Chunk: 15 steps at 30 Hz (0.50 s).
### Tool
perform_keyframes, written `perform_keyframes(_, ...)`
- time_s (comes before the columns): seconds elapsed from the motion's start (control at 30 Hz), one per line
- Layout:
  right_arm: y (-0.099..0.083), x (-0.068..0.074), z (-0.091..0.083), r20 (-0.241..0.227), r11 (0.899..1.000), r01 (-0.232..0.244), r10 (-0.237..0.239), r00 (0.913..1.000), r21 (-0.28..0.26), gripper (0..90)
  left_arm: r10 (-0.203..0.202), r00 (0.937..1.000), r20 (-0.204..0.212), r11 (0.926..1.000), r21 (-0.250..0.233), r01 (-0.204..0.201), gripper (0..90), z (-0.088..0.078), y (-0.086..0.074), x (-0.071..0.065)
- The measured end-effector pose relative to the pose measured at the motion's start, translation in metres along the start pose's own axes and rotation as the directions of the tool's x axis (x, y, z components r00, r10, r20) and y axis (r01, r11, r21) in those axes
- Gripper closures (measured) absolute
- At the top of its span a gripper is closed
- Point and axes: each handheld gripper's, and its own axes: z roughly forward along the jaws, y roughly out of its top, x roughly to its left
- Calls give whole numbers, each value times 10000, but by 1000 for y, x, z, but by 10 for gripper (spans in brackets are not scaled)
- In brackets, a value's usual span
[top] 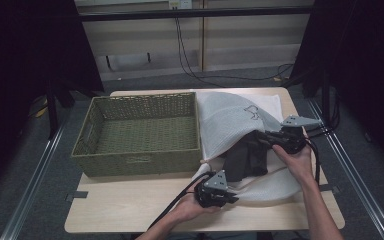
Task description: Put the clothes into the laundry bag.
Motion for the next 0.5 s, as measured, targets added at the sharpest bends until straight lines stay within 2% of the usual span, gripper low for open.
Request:
perform_keyframes(0.03, 3, 7, -11, -144, 9998, 154, -156, 9998, -116, 867, -62, 10000, -27, 10000, -11, 62, 866, 0, 0, 0)
perform_keyframes(0.07, 3, 7, -11, -144, 9998, 154, -156, 9998, -116, 867, -137, 9999, -36, 9999, -53, 136, 866, 0, 0, 0)
perform_keyframes(0.1, 5, 13, -20, -367, 9993, 352, -356, 9987, -124, 871, -139, 9999, -26, 9999, -77, 139, 867, 0, 0, 0)
perform_keyframes(0.17, 6, 17, -24, -655, 9991, 411, -418, 9970, -118, 875, -98, 9999, -35, 9999, -57, 98, 868, 0, 0, 1)
perform_keyframes(0.2, 6, 17, -24, -655, 9991, 411, -418, 9970, -118, 875, -98, 9999, -35, 9999, -57, 98, 869, 0, 0, 1)
perform_keyframes(0.3, 4, 27, -27, -1238, 9980, 634, -626, 9903, 23, 884, -63, 10000, -71, 10000, -36, 63, 870, -1, 0, 1)
perform_keyframes(0.33, 2, 32, -27, -1647, 9977, 660, -630, 9843, 128, 886, -143, 9998, -114, 9999, -86, 142, 871, -1, 0, 1)
perform_keyframes(0.4, 1, 34, -26, -1801, 9977, 659, -617, 9817, 176, 886, -135, 9997, -179, 9999, -99, 133, 871, -1, 0, 1)
perform_keyframes(0.47, -3, 39, -23, -2335, 9985, 500, -431, 9714, 237, 887, -205, 9997, -166, 9996, -205, 202, 874, -1, 0, 2)
perform_keyframes(0.5, -8, 44, -15, -2736, 9968, 566, -392, 9610, 559, 887, -288, 9995, -146, 9993, -249, 284, 875, -1, -1, 3)
